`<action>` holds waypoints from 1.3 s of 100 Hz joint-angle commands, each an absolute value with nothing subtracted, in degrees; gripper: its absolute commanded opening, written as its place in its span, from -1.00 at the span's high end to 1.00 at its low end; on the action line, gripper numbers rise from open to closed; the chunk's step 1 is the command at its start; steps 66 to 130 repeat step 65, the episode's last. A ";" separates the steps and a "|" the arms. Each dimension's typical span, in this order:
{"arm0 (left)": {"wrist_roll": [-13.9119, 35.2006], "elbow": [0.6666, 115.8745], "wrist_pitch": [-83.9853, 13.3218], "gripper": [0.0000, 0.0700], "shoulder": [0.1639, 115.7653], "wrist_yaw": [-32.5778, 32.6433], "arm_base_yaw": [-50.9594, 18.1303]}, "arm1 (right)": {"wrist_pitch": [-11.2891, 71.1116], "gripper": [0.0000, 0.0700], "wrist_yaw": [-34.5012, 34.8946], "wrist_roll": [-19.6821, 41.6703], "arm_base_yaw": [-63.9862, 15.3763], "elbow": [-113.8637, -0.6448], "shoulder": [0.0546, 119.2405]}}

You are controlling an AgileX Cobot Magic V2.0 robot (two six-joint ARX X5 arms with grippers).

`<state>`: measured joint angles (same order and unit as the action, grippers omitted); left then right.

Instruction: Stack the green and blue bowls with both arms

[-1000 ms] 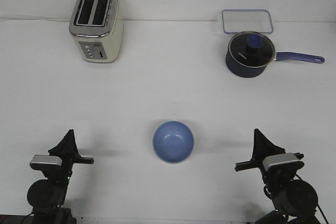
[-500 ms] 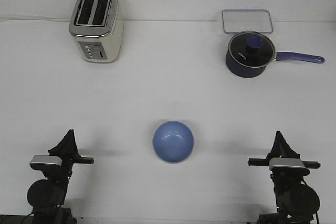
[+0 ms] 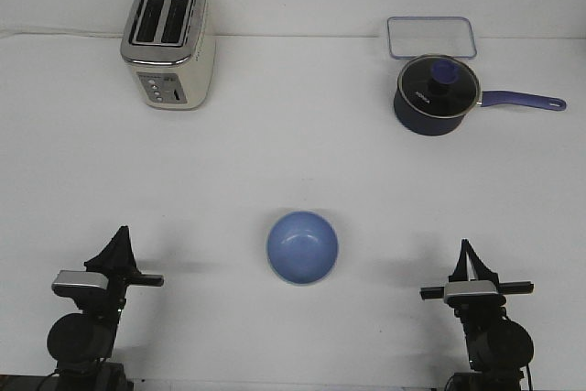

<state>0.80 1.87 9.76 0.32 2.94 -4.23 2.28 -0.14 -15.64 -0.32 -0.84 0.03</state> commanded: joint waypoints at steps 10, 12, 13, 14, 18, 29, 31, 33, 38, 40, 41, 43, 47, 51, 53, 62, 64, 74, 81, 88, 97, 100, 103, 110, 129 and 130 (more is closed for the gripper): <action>0.93 0.80 10.35 0.96 0.30 3.01 -4.14 | 1.39 0.99 0.03 -15.92 -0.36 -0.73 0.05; 0.93 0.80 10.35 0.96 0.30 3.01 -4.14 | 1.34 0.99 0.01 -15.92 -0.36 -0.71 0.05; 0.93 0.80 10.35 0.96 0.30 3.01 -4.14 | 1.32 0.99 0.03 -15.92 -0.36 -0.71 0.05; 0.93 0.80 10.35 0.96 0.27 3.01 -4.14 | 1.30 0.99 0.03 -15.92 -0.36 -0.71 0.05; 0.93 0.80 10.35 0.96 0.27 3.01 -4.14 | 1.26 0.99 0.03 -15.92 -0.36 -0.71 0.05; 0.93 0.80 10.35 0.96 0.30 3.01 -4.14 | 1.28 0.99 0.03 -15.92 -0.36 -0.71 0.05; 0.93 0.80 10.35 0.96 0.30 3.01 -4.14 | 1.28 0.99 0.03 -15.92 -0.36 -0.71 0.05; 0.93 0.80 10.35 0.96 0.30 3.01 -4.14 | 1.28 0.99 0.03 -15.92 -0.36 -0.73 0.05; 0.95 0.80 10.35 0.96 0.30 3.01 -4.14 | 1.28 0.99 0.03 -15.92 -0.36 -0.71 0.05; 0.93 0.80 10.35 0.96 0.30 3.01 -4.14 | 1.28 0.99 0.03 -15.94 -0.36 -0.73 0.05; 0.93 0.80 10.35 0.96 0.30 3.01 -4.14 | 1.28 0.99 0.03 -15.94 -0.36 -0.73 0.05; 0.93 0.80 10.35 0.96 0.30 3.01 -4.14 | 1.28 0.99 0.03 -15.94 -0.36 -0.73 0.05; 0.93 0.80 10.35 0.96 0.30 3.01 -4.14 | 1.28 0.99 0.03 -15.92 -0.36 -0.71 0.05; 0.93 0.80 10.35 0.96 0.30 3.01 -4.14 | 1.28 0.99 0.03 -15.94 -0.36 -0.71 0.05; 0.93 0.80 10.35 0.96 0.30 3.01 -4.14 | 1.28 0.99 0.03 -15.92 -0.36 -0.73 0.05; 0.93 0.80 10.35 0.96 0.30 3.01 -4.14 | 1.28 0.99 0.03 -15.92 -0.36 -0.73 0.05; 0.93 0.80 10.35 0.96 0.30 3.01 -4.14 | 1.28 0.99 0.03 -15.92 -0.36 -0.73 0.05; 0.93 0.80 10.35 0.96 0.30 3.01 -4.14 | 1.28 0.99 0.03 -15.94 -0.36 -0.73 0.05; 0.93 0.80 10.35 0.96 0.30 3.01 -4.14 | 1.28 0.99 0.03 -15.94 -0.36 -0.73 0.05; 0.93 0.80 10.35 0.96 0.30 3.01 -4.14 | 1.28 0.99 0.03 -15.94 -0.36 -0.73 0.05; 0.93 0.80 10.35 0.96 0.30 3.01 -4.14 | 1.28 0.99 0.03 -15.94 -0.36 -0.73 0.05; 0.93 0.80 10.35 0.96 0.30 3.01 -4.14 | 1.28 0.99 0.03 -15.94 -0.36 -0.73 0.05; 0.93 0.80 10.35 0.96 0.30 3.01 -4.14 | 1.28 0.99 0.03 -15.94 -0.36 -0.73 0.05; 0.93 0.80 10.35 0.96 0.30 3.01 -4.14 | 1.28 0.99 0.03 -15.94 -0.36 -0.73 0.05; 0.93 0.80 10.35 0.96 0.30 3.01 -4.14 | 1.28 0.99 0.03 -15.94 -0.36 -0.73 0.05; 0.93 0.80 10.35 0.96 0.30 3.01 -4.14 | 1.28 0.99 0.03 -15.94 -0.36 -0.73 0.05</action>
